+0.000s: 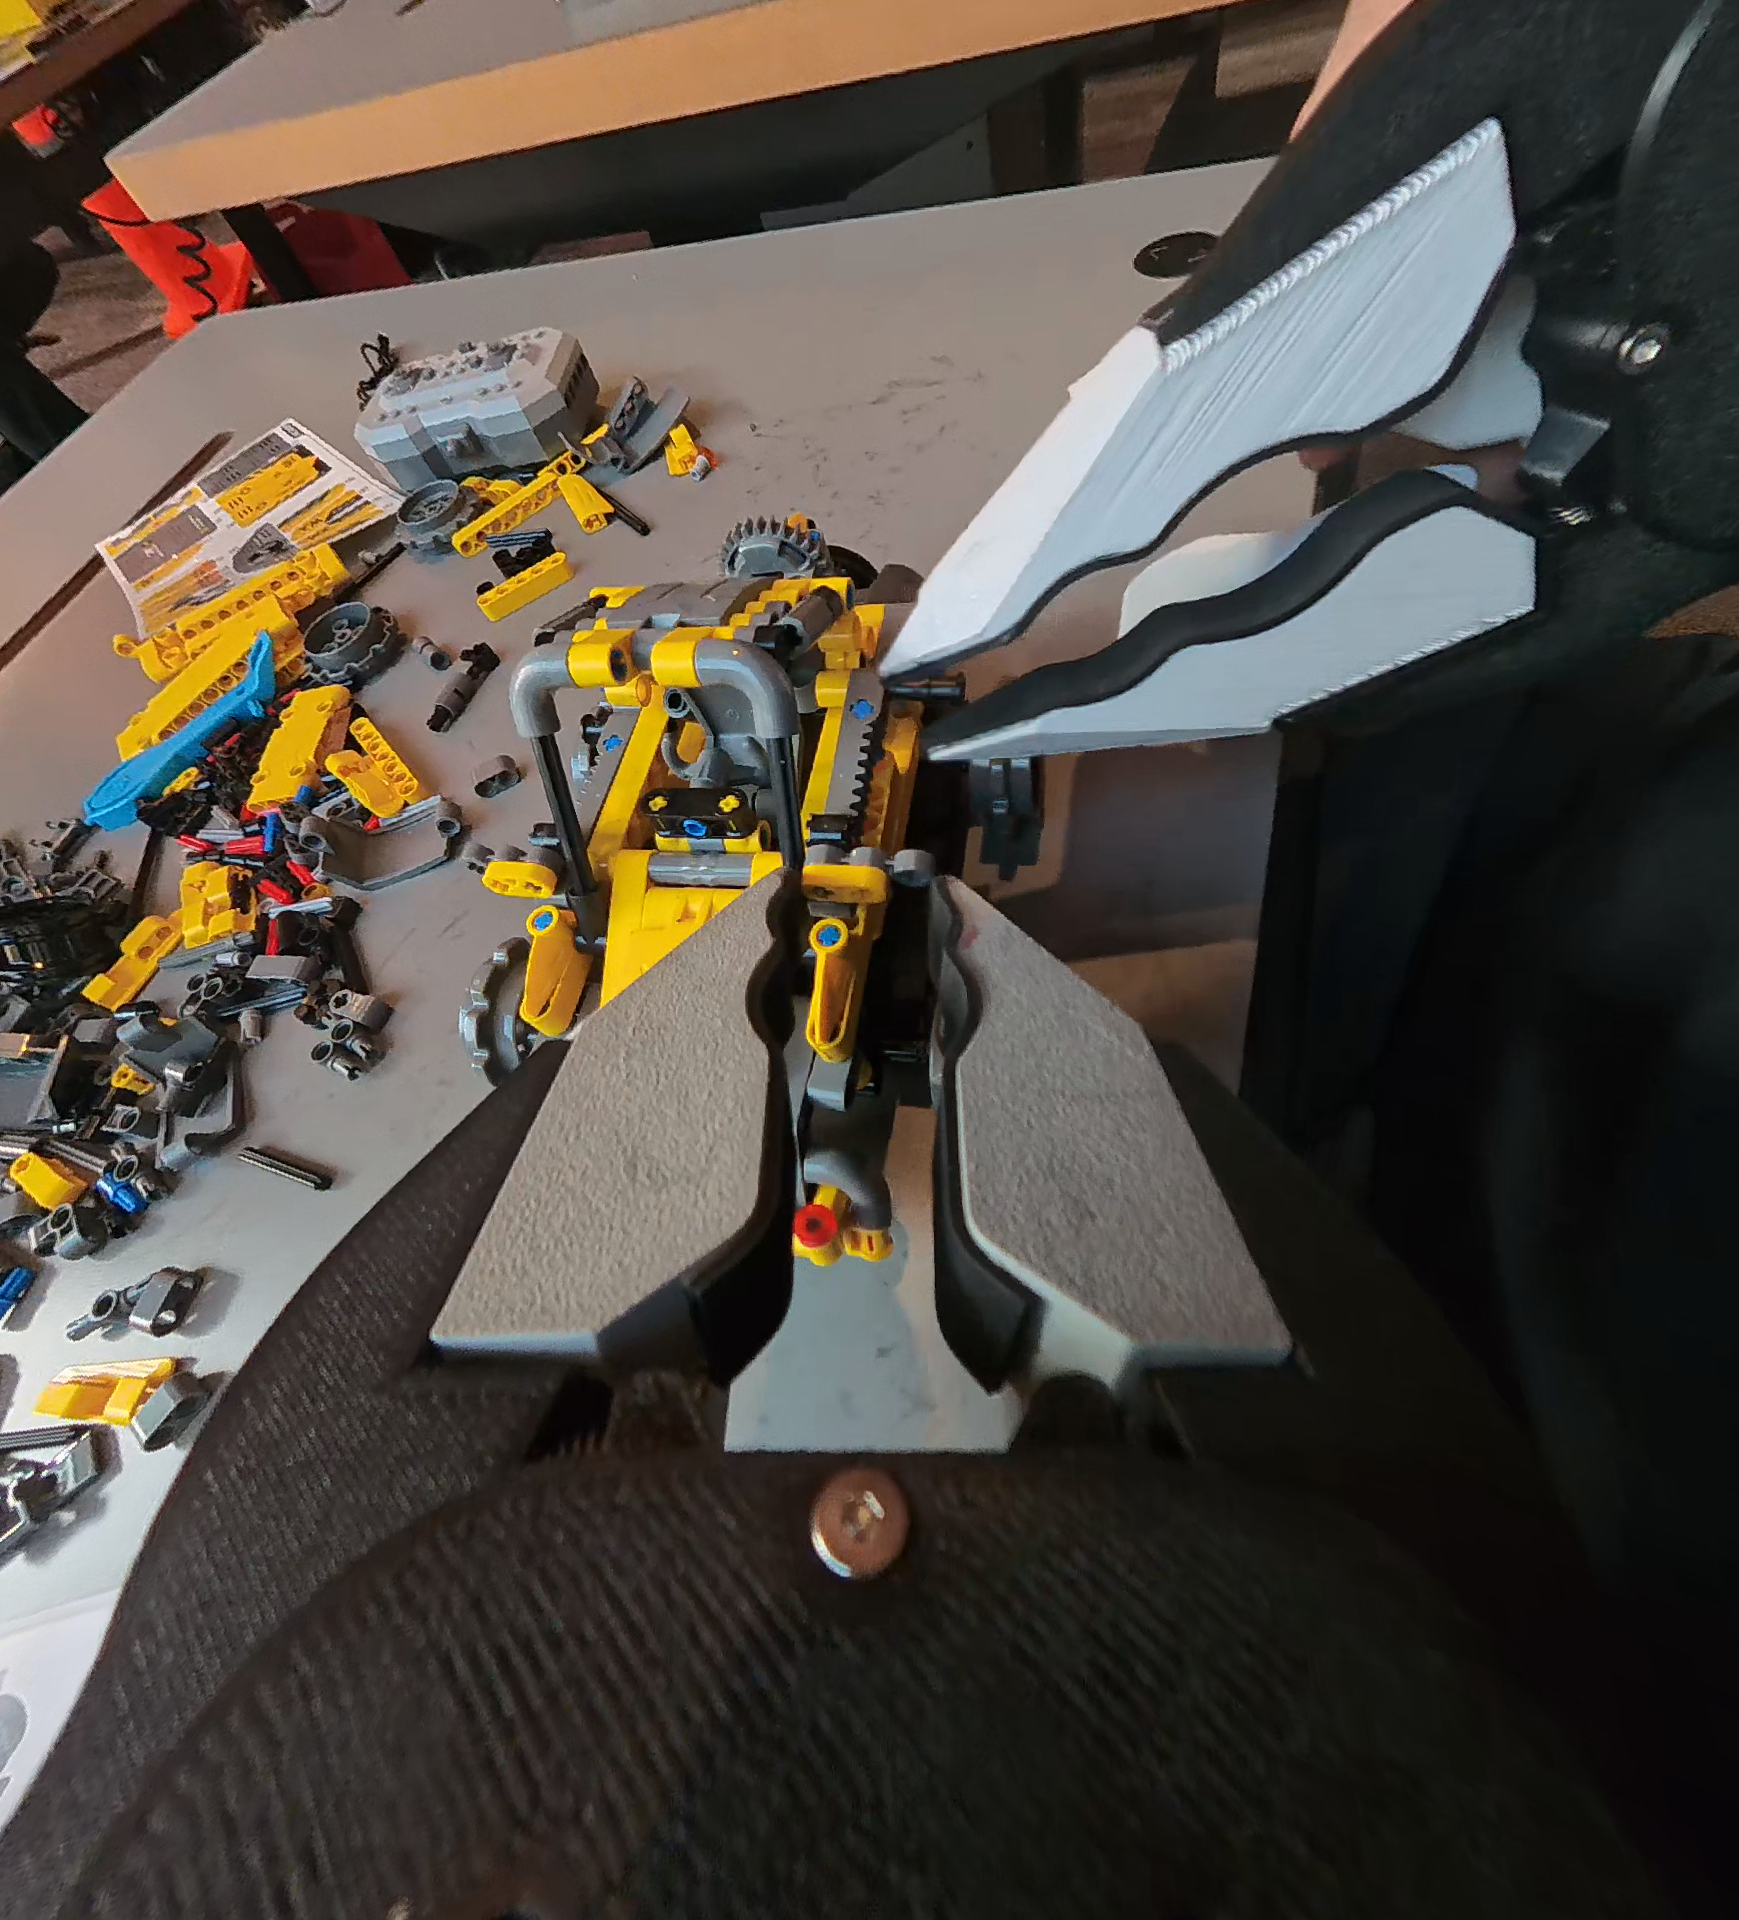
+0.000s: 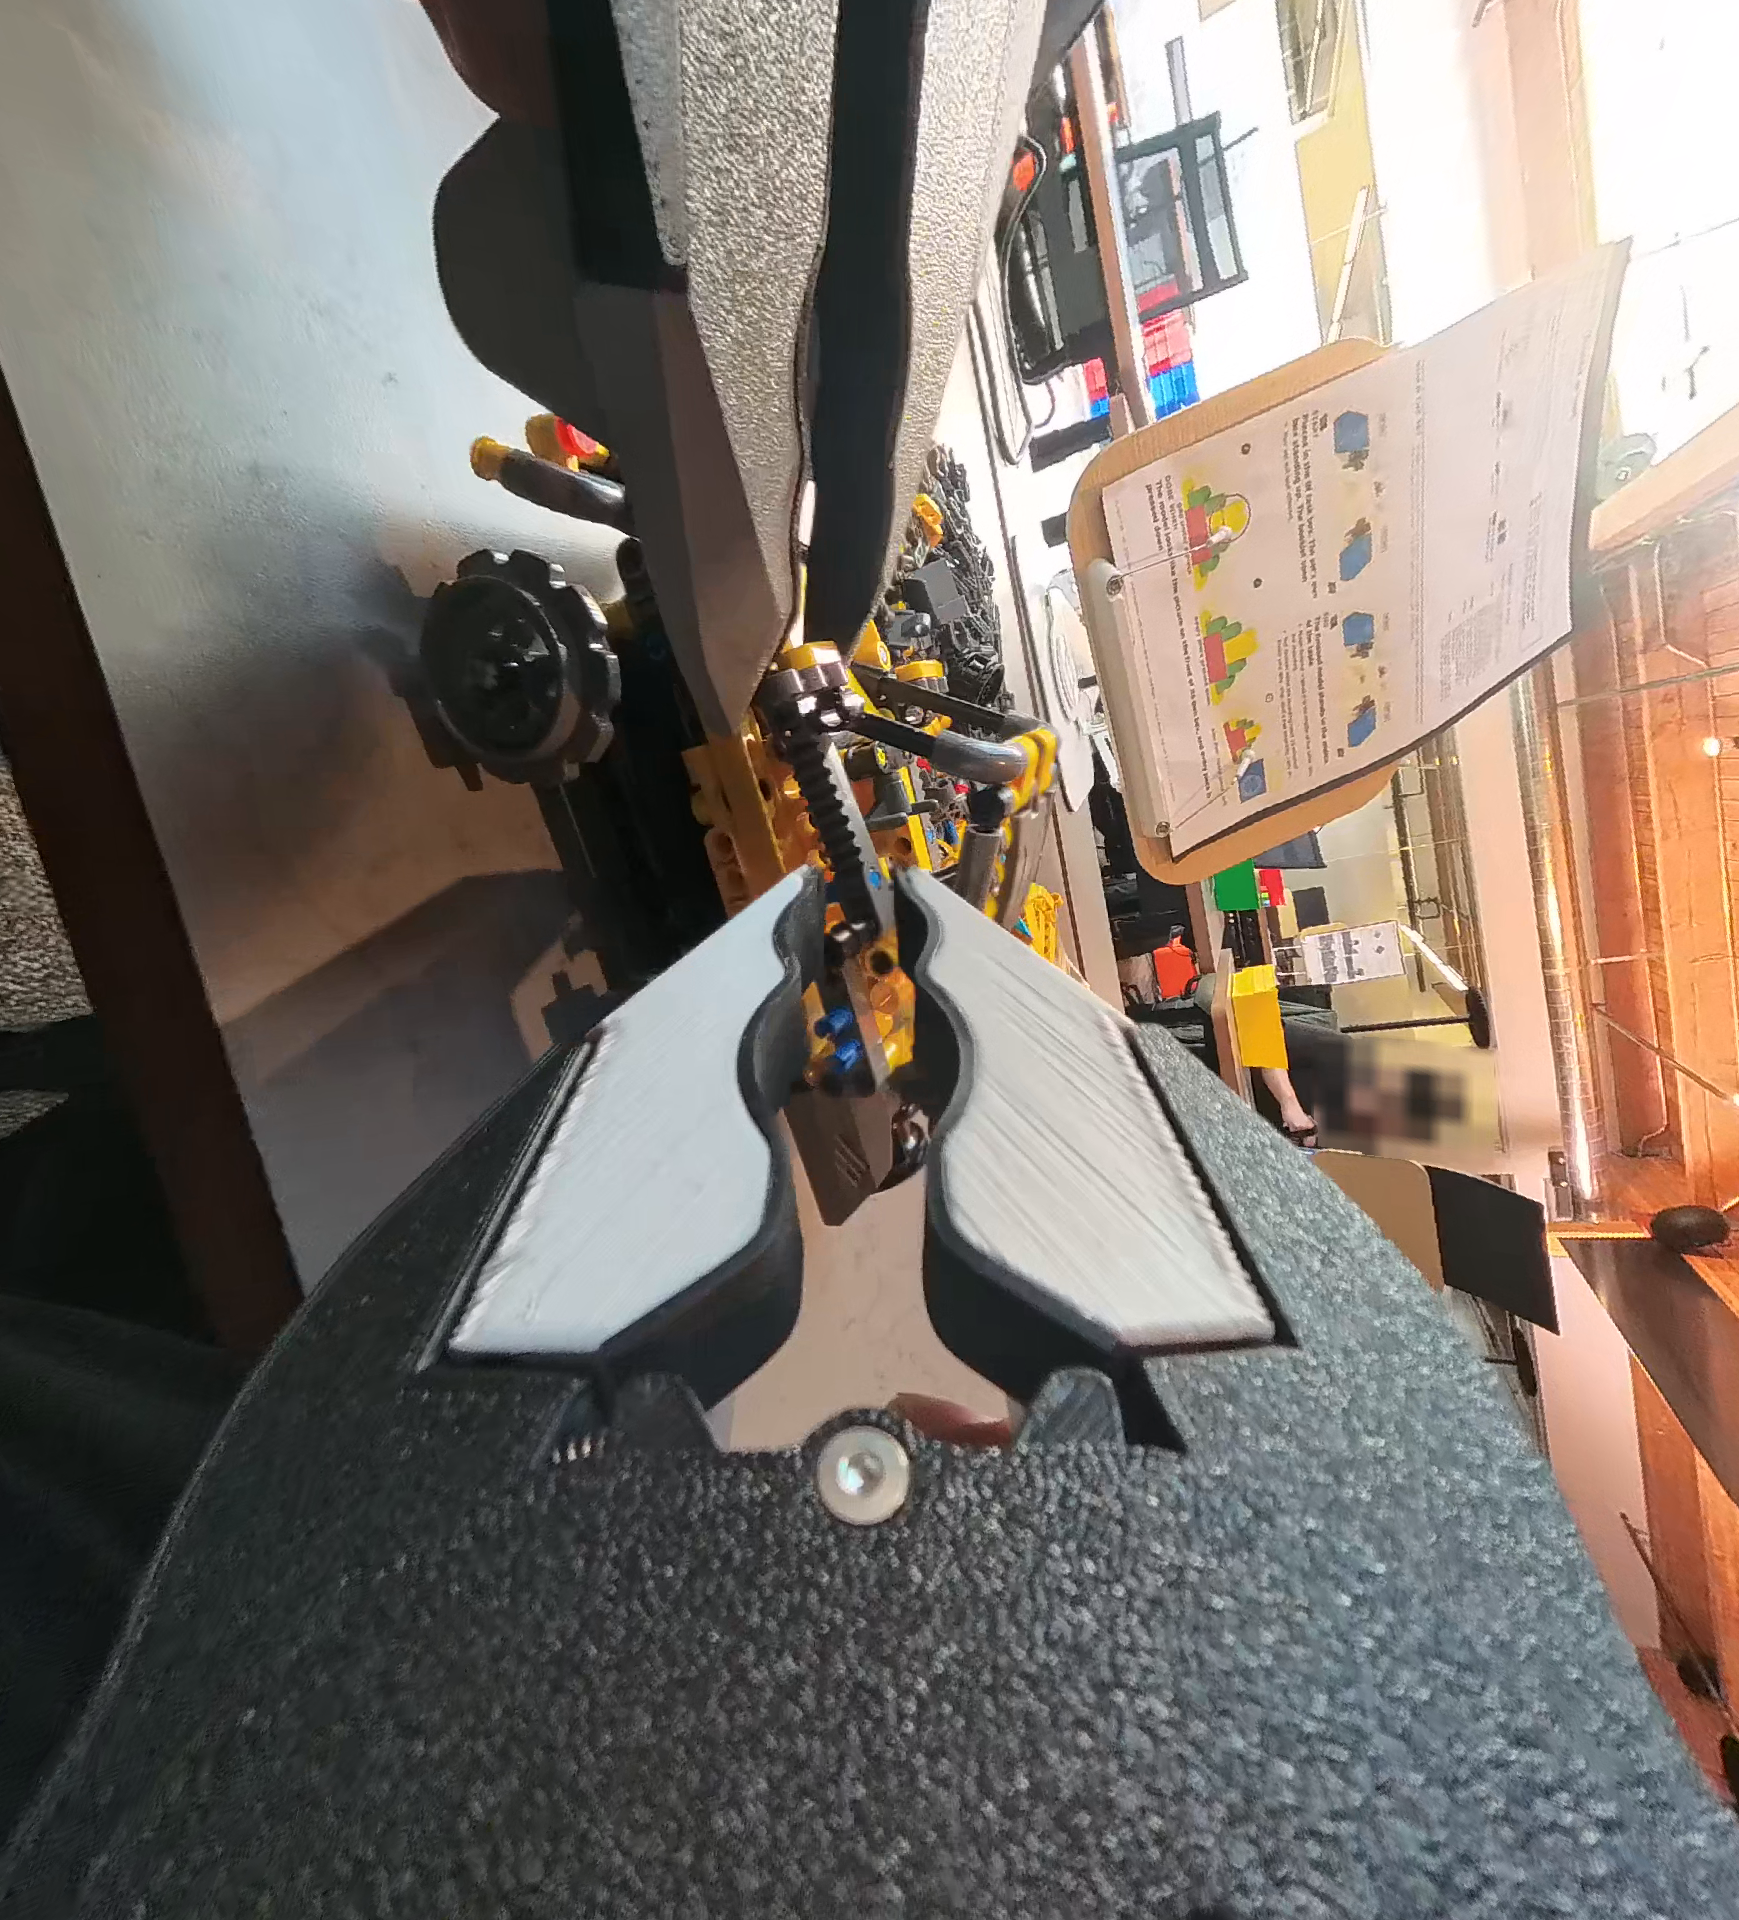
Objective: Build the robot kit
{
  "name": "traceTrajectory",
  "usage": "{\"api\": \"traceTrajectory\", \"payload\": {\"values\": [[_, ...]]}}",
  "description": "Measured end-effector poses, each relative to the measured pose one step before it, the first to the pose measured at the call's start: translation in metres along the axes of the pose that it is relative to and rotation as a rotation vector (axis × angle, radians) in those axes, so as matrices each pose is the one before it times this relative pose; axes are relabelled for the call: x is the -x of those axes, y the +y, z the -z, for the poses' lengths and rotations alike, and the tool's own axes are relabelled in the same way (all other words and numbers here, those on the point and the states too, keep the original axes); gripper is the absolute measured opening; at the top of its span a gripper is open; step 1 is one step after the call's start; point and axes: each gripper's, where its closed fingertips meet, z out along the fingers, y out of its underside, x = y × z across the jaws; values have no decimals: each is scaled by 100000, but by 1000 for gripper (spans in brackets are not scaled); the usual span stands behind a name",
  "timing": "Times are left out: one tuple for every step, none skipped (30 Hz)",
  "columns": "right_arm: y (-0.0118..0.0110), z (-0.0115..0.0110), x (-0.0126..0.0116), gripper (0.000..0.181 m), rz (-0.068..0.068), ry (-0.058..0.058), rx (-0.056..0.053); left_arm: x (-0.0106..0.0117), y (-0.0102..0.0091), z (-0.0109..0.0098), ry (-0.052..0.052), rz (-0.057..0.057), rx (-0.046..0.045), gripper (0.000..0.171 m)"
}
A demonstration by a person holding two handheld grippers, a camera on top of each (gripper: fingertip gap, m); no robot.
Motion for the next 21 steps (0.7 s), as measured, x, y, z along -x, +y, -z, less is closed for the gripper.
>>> {"api": "traceTrajectory", "payload": {"values": [[142, -99, -124, 13, -313, 136, 604, -13, 7, -6, 421, 236, 181, 21], [183, -149, -20, 14, -416, -348, 797, -6, 0, -16, 474, 459, 91, 21], [171, -185, 175, 14, -528, -1432, 806, 2, -31, -2, 392, 423, -151, 21], [135, -171, 317, 14, -527, -2089, 856, -3, -35, 5, 364, 311, -77, 21], [177, -147, 258, 15, 53, -1218, 1277, -3, -11, -2, 246, 265, 250, 21], [49, -41, 35, 16, 791, 487, 359, 3, 5, -3, 142, 91, 348, 21], [-47, 57, 16, 16, 492, 303, -249, -4, 4, -3, 152, -99, 383, 21], [11, 39, 45, 17, -558, -296, -1, -17, -1, -12, 241, -50, 379, 21], [18, 30, 39, 17, -1004, -564, -357, -29, -2, -12, 412, 56, 333, 21], [17, 51, -11, 17, -657, -369, -558, -25, 4, -11, 459, 103, 242, 21], [26, 25, -34, 17, -172, -207, -493, -5, -8, 2, 277, 186, 39, 21], [22, -15, -27, 16, 130, -133, -281, 11, -5, -17, 134, 398, -191, 21], [24, -25, -7, 16, 282, -137, -284, 16, -13, -21, 65, 598, -271, 21], [20, -51, -19, 16, 414, -43, -413, 14, -17, -13, 68, 648, -237, 21], [0, -26, -9, 16, 239, -49, -743, 17, -11, -23, 55, 578, -105, 21], [14, -21, -19, 16, -169, -184, -938, 12, -5, -14, -54, 291, -10, 21], [17, -15, -8, 16, -393, -347, -1066, 10, 6, -29, -213, -84, 43, 21], [25, 1, -12, 17, -417, -474, -1087, 7, 80, -33, -282, -311, 507, 21], [8, -4, -38, 17, -294, -450, -1237, -1, 213, -86, -228, -375, 1362, 13], [2, 2, -13, 17, -347, -753, -1277, 18, 118, -106, -234, -303, 837, 13], [48, -35, -31, 17, -369, -787, -905, 15, -47, -30, -150, 28, -44, 13]]}}
